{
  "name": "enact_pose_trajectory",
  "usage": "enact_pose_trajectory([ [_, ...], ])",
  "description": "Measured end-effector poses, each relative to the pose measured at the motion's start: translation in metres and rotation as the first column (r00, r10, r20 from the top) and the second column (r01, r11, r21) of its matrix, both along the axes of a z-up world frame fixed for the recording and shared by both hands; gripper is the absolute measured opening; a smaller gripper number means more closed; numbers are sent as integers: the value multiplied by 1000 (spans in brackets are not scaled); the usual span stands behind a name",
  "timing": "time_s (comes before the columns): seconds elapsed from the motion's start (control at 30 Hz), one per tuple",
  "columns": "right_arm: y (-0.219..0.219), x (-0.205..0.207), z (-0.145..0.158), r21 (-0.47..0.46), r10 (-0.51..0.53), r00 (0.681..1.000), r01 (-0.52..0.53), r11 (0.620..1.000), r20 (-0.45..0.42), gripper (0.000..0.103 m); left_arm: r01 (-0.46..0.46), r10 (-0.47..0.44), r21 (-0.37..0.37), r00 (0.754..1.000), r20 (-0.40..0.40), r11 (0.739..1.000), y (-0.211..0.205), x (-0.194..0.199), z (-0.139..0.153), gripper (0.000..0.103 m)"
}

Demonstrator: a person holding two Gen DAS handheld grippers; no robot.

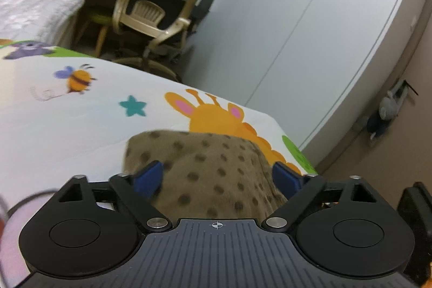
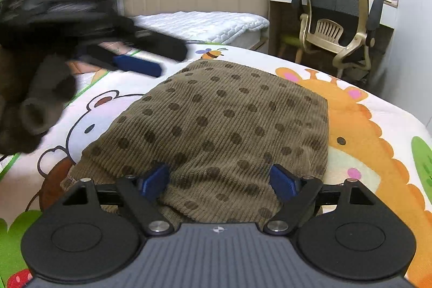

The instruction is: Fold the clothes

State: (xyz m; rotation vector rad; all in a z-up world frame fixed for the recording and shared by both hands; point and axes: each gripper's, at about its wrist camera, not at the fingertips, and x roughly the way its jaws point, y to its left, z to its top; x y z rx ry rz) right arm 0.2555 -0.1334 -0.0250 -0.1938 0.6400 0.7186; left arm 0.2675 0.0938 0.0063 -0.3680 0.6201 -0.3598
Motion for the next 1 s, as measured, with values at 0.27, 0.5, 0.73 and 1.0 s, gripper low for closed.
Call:
enact_pose_trajectory([
  [0.27, -6, -7, 2, 8, -7, 1000, 6, 1000, 17, 86, 36, -37, 135, 999, 4, 990, -2, -70, 0, 93],
  [0.5, -54, -18, 34, 55, -111, 985, 105, 993, 134, 87, 183, -177, 175, 983, -48, 967, -15, -107, -17, 93],
  [0.73, -39, -62, 13, -138, 106, 975, -80, 987, 196, 87, 153, -186, 463, 982, 26, 873, -51, -118, -27, 93],
  [1.0, -24, -74, 19, -124, 127, 961, -99, 987, 245, 77, -15, -54, 498, 991, 125, 867, -34, -109, -1, 94],
])
